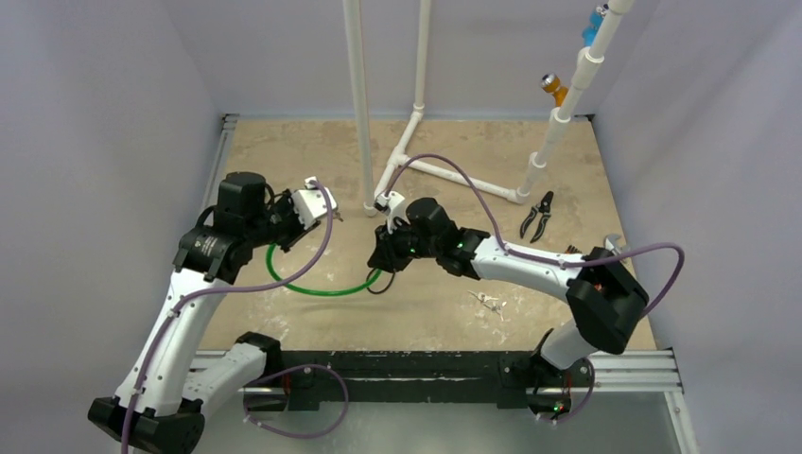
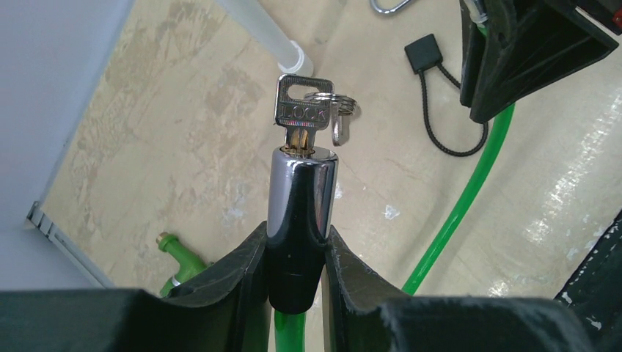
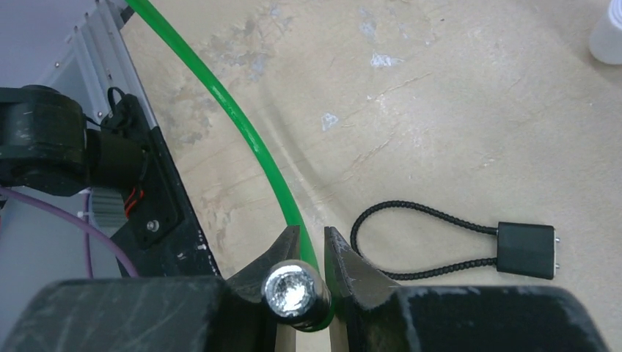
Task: Unlock with the key
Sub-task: Unlock the lock, then place the lock at the center of the board.
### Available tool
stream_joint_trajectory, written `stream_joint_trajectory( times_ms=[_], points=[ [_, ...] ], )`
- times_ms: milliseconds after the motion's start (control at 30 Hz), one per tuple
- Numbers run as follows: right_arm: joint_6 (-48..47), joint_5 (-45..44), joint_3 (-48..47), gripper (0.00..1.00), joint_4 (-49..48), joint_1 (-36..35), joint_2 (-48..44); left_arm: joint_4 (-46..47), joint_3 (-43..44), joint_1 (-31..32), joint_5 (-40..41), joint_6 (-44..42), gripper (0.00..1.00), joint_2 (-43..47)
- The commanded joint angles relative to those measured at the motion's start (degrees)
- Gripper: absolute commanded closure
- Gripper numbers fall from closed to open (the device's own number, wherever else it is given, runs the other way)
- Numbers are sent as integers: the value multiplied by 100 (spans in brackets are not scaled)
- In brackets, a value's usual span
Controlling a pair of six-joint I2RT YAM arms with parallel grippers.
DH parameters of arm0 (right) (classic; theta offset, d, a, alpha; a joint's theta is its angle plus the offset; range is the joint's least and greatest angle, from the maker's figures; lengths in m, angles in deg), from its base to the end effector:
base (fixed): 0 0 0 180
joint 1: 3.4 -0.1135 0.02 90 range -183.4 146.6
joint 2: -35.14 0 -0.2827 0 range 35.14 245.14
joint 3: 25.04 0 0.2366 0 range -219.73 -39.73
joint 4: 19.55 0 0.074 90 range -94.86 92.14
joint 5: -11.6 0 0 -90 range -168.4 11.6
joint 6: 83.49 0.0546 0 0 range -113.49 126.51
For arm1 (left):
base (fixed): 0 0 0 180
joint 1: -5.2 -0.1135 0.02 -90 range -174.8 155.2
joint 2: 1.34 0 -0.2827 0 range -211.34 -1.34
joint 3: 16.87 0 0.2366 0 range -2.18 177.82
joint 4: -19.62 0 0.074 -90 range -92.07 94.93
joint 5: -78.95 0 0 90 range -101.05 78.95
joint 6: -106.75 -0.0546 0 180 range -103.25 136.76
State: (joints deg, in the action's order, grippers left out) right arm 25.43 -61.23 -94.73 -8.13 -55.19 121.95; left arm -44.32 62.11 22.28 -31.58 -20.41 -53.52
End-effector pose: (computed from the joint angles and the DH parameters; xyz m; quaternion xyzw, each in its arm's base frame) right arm 0.1984 0.2781 0.2658 -0.3136 0.7936 0.3970 0.3378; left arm 0.1450 -0.0646 0.3679 0.4723 0.7481 -0.0808 0.4591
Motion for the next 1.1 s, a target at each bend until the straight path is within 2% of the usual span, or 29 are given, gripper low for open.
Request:
stream_joint_trajectory(
  times_ms=[0,200,400,500,600,900,1067],
  points=[
    [153,370,-363,83,-651,-7,315,345,-39,-222,99,-285,100,-14],
    [148,503,-598,74,-791,-7,931,565,-539,-286,383,-418,100,-133],
    [145,571,-591,64,-974,109,1129,778,-720,-446,570,-560,100,-526],
    [200,757,-538,51,-1079,251,1155,884,-715,-598,613,-578,100,-814],
    [244,758,-436,28,-1170,326,1089,1058,-784,-692,793,-597,100,-1055],
    [494,414,-88,8,-1307,893,475,854,-472,-818,913,-651,100,-1831],
    [571,108,190,1,-1162,1040,-29,842,-432,-880,1071,-730,100,-2186]
  ],
)
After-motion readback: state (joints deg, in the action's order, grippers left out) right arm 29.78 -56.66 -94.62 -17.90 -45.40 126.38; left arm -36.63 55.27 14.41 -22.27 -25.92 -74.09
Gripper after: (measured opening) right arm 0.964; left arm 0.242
